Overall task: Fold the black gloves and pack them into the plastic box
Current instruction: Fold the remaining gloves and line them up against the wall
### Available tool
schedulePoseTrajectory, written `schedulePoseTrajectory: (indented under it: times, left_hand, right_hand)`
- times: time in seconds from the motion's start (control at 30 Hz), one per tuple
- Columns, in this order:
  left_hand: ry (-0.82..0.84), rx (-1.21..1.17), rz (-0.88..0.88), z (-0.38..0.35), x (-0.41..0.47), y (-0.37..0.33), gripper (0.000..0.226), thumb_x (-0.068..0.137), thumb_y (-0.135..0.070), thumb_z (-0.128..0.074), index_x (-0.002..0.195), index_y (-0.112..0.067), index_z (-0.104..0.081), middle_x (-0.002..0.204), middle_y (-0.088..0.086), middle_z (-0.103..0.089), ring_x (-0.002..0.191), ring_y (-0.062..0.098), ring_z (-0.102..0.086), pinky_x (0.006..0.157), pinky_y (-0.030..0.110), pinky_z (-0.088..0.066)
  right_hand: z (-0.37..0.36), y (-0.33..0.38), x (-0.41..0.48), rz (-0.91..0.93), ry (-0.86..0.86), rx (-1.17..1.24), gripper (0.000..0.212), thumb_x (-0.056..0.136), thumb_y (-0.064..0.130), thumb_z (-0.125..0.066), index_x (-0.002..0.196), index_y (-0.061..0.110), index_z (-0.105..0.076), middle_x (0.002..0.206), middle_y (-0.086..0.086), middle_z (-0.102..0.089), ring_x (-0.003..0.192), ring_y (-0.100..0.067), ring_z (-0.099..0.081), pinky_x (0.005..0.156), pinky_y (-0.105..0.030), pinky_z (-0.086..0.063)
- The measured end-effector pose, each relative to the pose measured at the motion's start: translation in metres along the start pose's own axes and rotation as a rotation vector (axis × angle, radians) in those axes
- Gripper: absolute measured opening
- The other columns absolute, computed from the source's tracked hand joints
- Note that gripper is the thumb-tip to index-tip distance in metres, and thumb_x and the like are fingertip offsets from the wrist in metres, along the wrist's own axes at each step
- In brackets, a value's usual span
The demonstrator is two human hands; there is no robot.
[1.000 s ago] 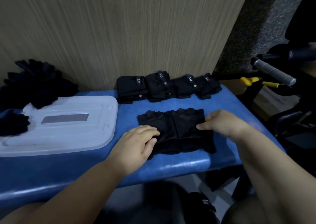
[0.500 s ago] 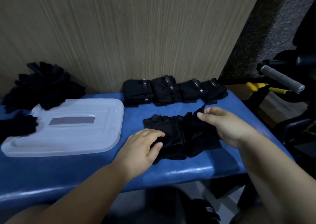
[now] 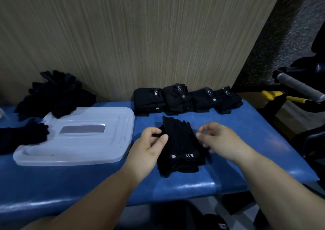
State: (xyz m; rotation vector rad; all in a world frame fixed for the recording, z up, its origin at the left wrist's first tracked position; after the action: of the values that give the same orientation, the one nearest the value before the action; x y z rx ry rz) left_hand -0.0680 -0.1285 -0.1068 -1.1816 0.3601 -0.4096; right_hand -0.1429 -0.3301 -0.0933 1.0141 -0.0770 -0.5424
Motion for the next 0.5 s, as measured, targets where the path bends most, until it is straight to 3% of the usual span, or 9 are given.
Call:
schedulePoseTrajectory:
  times: [0.17, 0.27, 0.4, 0.5]
  left_hand:
    - [-0.044, 0.001, 0.035, -0.002, 0.004, -0.006, 0.045, 0.087, -0.043, -0.064, 0.124, -0.034, -0.041, 0.091, -0.013, -0.069, 0.078, -0.012, -0.061, 0.062, 0.001, -0.041]
    - [-0.055, 0.025, 0.013, -0.005, 0.007, -0.005, 0.047, 0.087, -0.035, -0.067, 0.128, -0.034, -0.042, 0.086, -0.013, -0.070, 0.082, -0.004, -0.064, 0.068, 0.008, -0.043]
    - [-0.052, -0.105, -0.023, -0.004, 0.007, -0.006, 0.041, 0.090, -0.024, -0.064, 0.124, -0.037, -0.045, 0.084, -0.009, -0.073, 0.083, 0.009, -0.069, 0.082, 0.026, -0.052]
    - [-0.045, -0.189, -0.055, 0.001, 0.004, -0.009, 0.035, 0.092, -0.018, -0.060, 0.114, -0.042, -0.047, 0.083, -0.003, -0.073, 0.084, 0.019, -0.069, 0.085, 0.036, -0.053]
  right_hand:
    - [-0.011, -0.005, -0.004, -0.079, 0.042, -0.107, 0.029, 0.087, 0.044, -0.064, 0.110, 0.028, -0.055, 0.099, 0.000, -0.067, 0.084, -0.021, -0.067, 0.069, -0.032, -0.056]
    - [-0.016, 0.001, -0.005, -0.041, 0.052, 0.026, 0.030, 0.087, 0.035, -0.067, 0.113, 0.029, -0.054, 0.097, -0.004, -0.067, 0.083, -0.021, -0.067, 0.066, -0.029, -0.052]
    - [-0.015, 0.016, -0.005, 0.118, -0.021, 0.166, 0.019, 0.086, 0.023, -0.069, 0.099, 0.035, -0.062, 0.087, -0.017, -0.064, 0.073, -0.028, -0.059, 0.078, -0.045, -0.054]
    - [-0.013, 0.024, -0.009, 0.207, -0.060, 0.228, 0.015, 0.084, 0.018, -0.071, 0.088, 0.032, -0.069, 0.076, 0.003, -0.057, 0.068, -0.017, -0.050, 0.072, -0.040, -0.052]
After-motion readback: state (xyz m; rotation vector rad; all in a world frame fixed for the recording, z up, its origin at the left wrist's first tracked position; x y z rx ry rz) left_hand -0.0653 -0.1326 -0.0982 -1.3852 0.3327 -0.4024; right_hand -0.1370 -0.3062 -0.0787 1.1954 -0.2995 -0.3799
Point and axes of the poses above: each hand's wrist, its own x-axis towards the middle knuckle, its own z-axis out of the back of the hand, y = z × x, the point moved 7 cm from there along x, towards the middle knuckle
